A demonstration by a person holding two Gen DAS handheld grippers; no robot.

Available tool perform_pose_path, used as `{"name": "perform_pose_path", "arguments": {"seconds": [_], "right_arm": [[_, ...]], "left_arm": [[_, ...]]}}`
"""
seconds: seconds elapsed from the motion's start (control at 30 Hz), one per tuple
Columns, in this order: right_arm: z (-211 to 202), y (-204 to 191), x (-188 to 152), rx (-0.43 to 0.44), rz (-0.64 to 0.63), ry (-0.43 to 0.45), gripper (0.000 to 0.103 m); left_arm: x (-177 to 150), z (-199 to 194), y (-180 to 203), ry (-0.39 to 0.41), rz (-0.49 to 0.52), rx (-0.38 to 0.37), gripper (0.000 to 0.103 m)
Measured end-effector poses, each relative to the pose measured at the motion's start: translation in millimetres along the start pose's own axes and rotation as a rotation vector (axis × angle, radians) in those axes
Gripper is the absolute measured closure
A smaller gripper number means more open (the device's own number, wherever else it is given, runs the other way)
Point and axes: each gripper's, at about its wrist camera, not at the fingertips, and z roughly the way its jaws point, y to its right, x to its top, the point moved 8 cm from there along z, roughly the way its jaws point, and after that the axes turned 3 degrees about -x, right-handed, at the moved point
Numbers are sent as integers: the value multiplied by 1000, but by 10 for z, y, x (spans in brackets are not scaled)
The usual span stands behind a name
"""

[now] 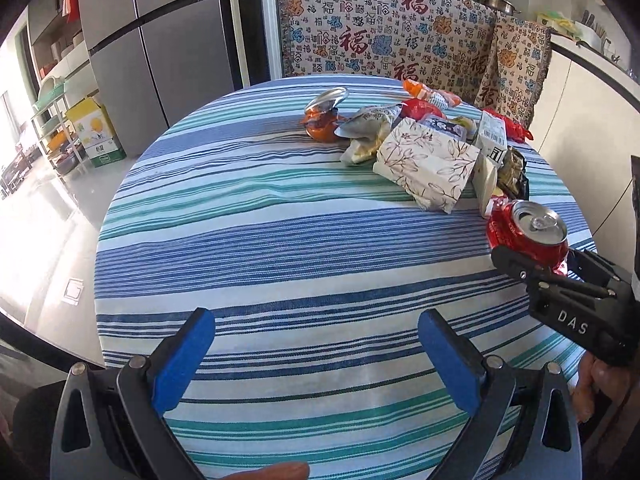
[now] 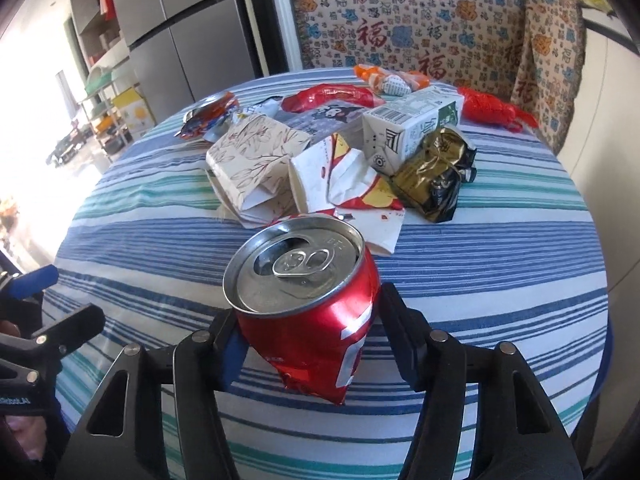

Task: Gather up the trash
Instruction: 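Lower the right tool onto the crushed red can and close it, then grasp the patterned paper napkin packet with the left tool while the right tool holds the can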

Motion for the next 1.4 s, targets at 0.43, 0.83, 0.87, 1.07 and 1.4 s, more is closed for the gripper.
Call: {"name": "perform_pose_path", "arguments": {"seconds": [0.43,0.83,0.87,1.07,1.4], "right_arm": [[-166,491,-201,-125,-21,48,35],[-146,479,-201,-135,-18,54,27],[-145,482,-201,-136,-18,53,27],[-127,490,-208,-137,-12,47,22],[-102,496,-203,-154,-5,42,19]], "left_arm": [[283,517,519,-54,82,-55,0],[733,738,759,22,90,-39,0],[761,769,730,22,81,-26,0],[751,762,310,5,40,36,0],[468,548,-276,-41,70,-1,0]]}}
